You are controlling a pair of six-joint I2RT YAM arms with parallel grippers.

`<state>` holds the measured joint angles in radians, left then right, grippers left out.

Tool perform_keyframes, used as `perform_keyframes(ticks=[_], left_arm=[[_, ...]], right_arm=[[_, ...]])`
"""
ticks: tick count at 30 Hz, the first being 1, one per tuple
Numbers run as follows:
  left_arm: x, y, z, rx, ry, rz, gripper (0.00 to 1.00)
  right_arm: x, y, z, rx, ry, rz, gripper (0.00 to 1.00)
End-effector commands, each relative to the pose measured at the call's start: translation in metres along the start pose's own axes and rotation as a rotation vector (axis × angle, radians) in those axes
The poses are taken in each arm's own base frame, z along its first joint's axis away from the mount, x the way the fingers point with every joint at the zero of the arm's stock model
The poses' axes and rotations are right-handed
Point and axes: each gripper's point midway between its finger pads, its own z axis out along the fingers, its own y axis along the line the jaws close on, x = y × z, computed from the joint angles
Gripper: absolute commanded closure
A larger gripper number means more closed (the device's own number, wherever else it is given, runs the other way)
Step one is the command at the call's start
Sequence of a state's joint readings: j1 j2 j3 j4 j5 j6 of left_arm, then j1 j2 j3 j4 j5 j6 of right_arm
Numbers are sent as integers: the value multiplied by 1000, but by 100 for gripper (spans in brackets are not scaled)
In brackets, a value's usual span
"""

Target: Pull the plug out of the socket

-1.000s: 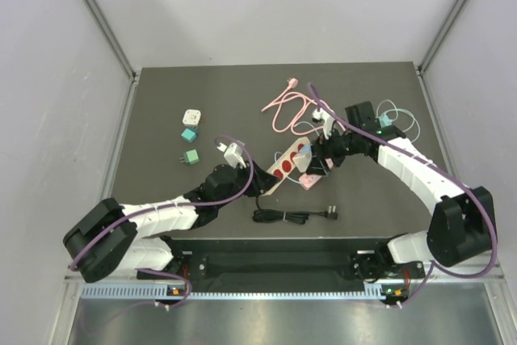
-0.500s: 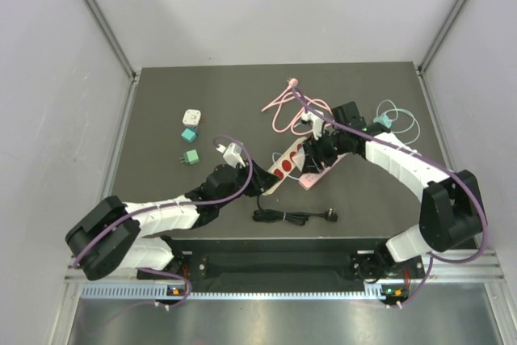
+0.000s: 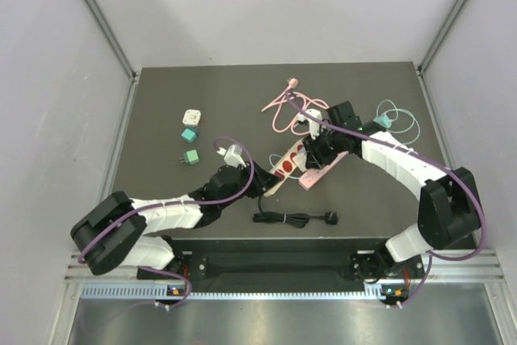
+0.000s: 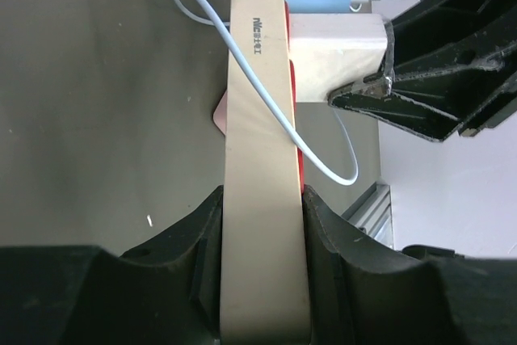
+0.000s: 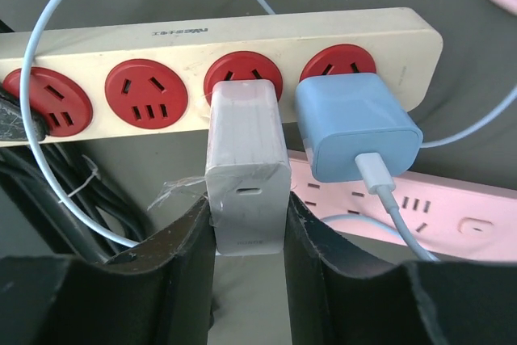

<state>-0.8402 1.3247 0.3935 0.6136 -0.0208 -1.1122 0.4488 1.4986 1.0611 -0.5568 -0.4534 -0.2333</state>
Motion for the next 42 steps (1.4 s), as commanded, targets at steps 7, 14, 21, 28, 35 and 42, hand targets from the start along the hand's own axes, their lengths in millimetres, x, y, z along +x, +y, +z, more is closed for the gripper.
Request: perform_keyframes(ticks=[7,14,21,28,35,42], left_arm=[[-39,-24,12,-2,-171,71,100],[-35,-20,-4,68,-186,111,100],[-51,-15,-6,-12,-237,102,100],[-57,-19,22,-122,-209,122,100],[-55,-15,34,-137,-194,167,100],[-56,-14,14,-72,-226,173,100]], right_arm=[[-57,37,-46,-28,-174,-196,100],[-44,32,-59,-312,-175,-121,100],[-52,24,-62,-316,-198,-83,100],[-78,53,-58,-7,-179,-294,100],[-76,45,-69,15,-180,-301,100],[-74,20,-103,-166,-294,-188,100]])
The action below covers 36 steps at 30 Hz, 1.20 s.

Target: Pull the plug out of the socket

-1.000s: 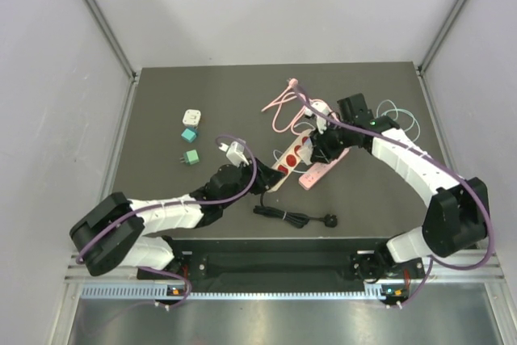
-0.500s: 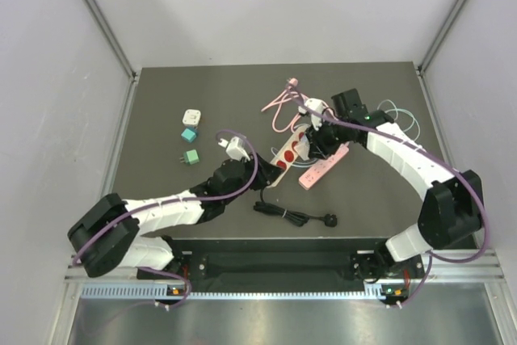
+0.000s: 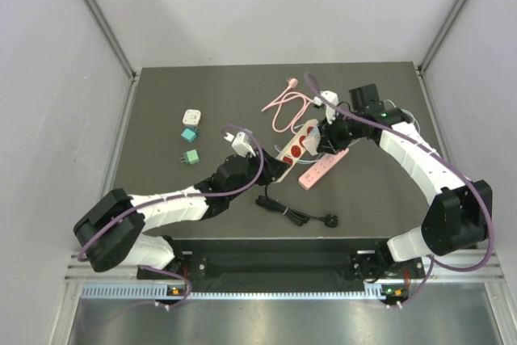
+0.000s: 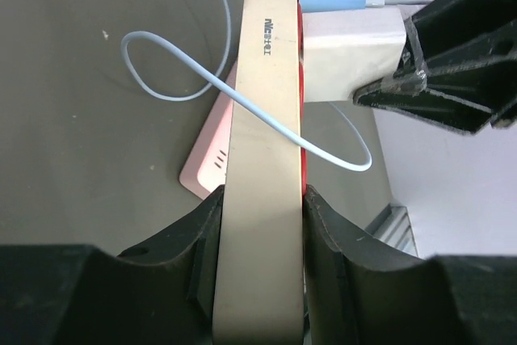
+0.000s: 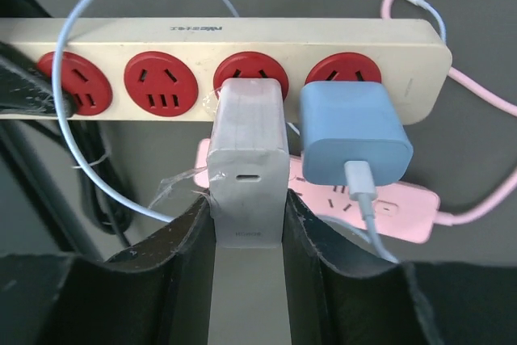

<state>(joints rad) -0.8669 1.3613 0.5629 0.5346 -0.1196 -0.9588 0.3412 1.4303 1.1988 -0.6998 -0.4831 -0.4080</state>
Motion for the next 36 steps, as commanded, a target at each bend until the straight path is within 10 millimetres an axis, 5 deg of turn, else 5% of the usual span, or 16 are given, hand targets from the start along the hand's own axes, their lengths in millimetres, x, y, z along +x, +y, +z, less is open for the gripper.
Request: perform_keyframes(ticks=[1,9,15,27,36], left_arm=[[-25,27,-7,-90,-131,21,100],[-27,30,0,-124,-127,19,100],[-23,32,23,-157,-93,34,100],[-22,31,17,-122,-101,41,100],[-25,31,14,-110,-106,31,100]], right_arm=[[-47,31,-50,-220,-238,-25,100],[-55,45,-49,-266,-235,0,100],[-80,91,-45,-212,-205,-178,100],[-66,27,-61,-92,-226,-60,100],[-60,42,-62,-222,-249,-25,100]])
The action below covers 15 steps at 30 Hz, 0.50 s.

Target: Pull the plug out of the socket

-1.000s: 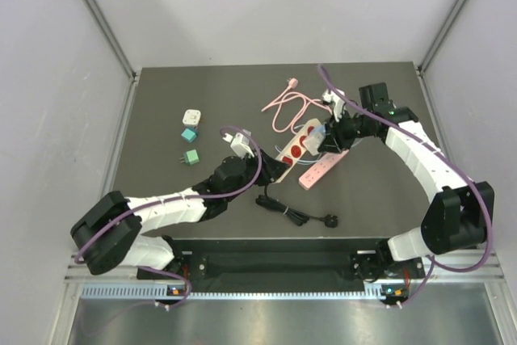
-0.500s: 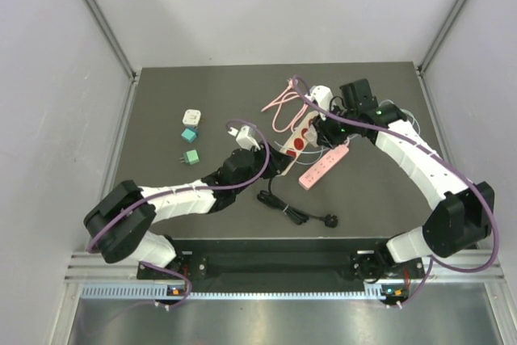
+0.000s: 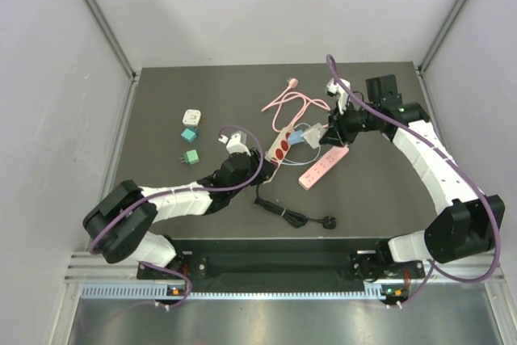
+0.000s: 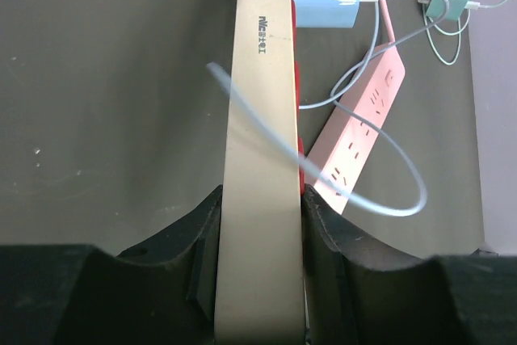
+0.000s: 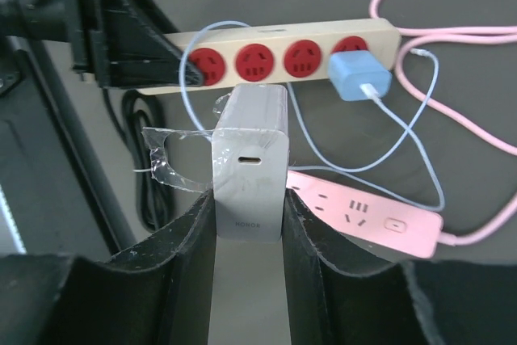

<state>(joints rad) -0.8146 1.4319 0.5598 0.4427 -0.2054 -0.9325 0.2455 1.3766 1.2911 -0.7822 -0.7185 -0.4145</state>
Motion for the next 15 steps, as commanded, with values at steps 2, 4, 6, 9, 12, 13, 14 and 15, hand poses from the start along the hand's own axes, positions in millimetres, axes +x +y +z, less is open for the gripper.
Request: perform_keyframes(ticks=[2,4,6,9,12,13,14,15], left_arm=[[-26,-34,1,107,-93,-15,100],[-26,-34,2,111,-92,-13,100],[-26,-33,2,111,-90,-12,100],[-25,-31,0,117,-91,-12,100],[-25,-30,-3,125,-91,-8,100],[-25,-30,-5,129,-90,-5,100],[-25,-28,-5,127,-90,-4,100],[-26,-28,-6,128,-91,-4,100]], right_arm=[[-35,34,-16,-101,-109,-57,100],[-44,35,-22,-86,-130,-74,100],[-49,31,-28,-50,-142,-81,100],[-55,17,-35,27,-166,-93,100],[-64,-6,-52,147,-208,-104,100],[-67,-13,-58,182,-223,-104,100],[-67,-29,-69,257,-231,-79,100],[-73,-41,-78,317,-258,-83,100]])
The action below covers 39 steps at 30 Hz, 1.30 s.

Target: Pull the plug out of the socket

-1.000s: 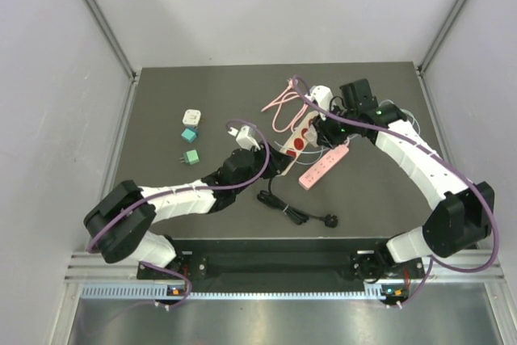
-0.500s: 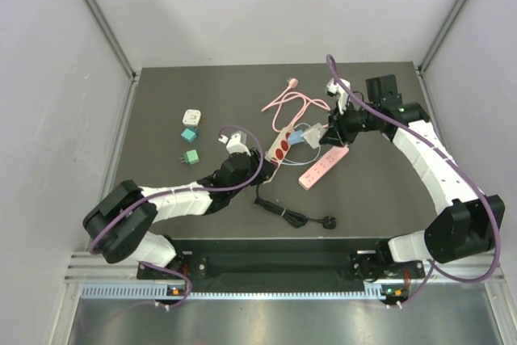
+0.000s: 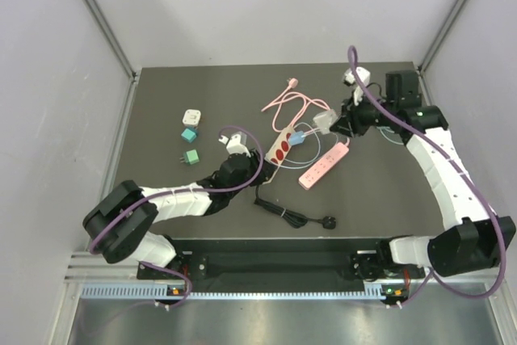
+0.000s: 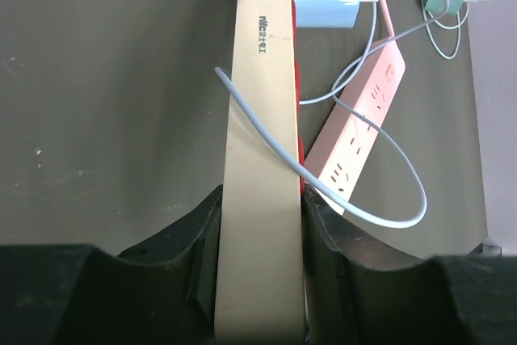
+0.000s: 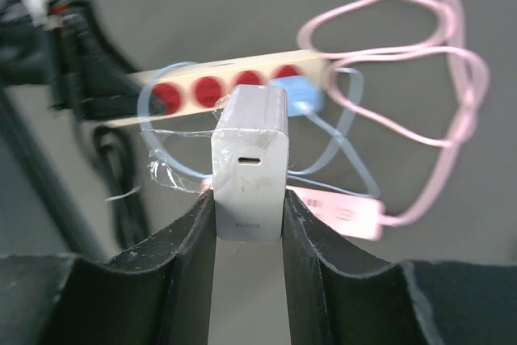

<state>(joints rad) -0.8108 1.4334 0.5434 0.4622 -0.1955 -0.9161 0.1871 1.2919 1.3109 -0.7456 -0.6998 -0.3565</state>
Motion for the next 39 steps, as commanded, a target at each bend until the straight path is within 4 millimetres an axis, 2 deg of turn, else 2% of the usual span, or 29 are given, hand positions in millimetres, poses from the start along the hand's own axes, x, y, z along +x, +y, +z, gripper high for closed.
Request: perform_keyframes(ticks=[1,2,4,5,9,15,18,22,28,31,32,34,35,37,38,39], left_arm=[[-28,-30,-6,123,-96,-18,100],[-29,-31,-7,127,-97,-18,100],[-29,-28,-9,129,-98,-19,100],[-30,-30,-10,137,-99,-20,100],[-29,-28,-13,149,-99,-25,100],[-26,-25,-16,171,-92,-30,100],[-26,-25,-18,185,-90,-29,100],[-27,-30,-22,219,-89,-17,100],[-28,-30,-24,242,-88,-10,100],[-28,-30,-25,248,-86,-9,100],[-28,-30,-25,250,-86,-10,100],[-28,-30,-26,253,-87,-9,100],[-28,-30,-26,253,-87,-8,100],[-29,-31,-28,262,-89,-3,100],[-29,-32,-28,266,-89,0,100],[-29,-32,-28,270,-89,3,100]], right_arm=[[-51,-48,-41,255,-163,-68,100],[-45,-73,-54,356,-157,-39,100],[-35,-99,-58,439,-149,-14,100],[-23,-124,-72,520,-139,21,100],[29,-158,-65,553,-47,106,100],[98,-175,-47,550,76,183,100],[121,-187,-43,553,114,222,100],[146,-197,-38,537,153,271,100],[175,-210,-33,500,184,357,91],[185,-214,-32,472,187,402,82],[186,-215,-34,466,181,415,75],[189,-218,-36,463,182,425,70],[191,-220,-39,464,177,435,63],[188,-220,-44,464,172,425,55],[186,-221,-48,468,165,423,46],[180,-220,-53,473,153,406,42]])
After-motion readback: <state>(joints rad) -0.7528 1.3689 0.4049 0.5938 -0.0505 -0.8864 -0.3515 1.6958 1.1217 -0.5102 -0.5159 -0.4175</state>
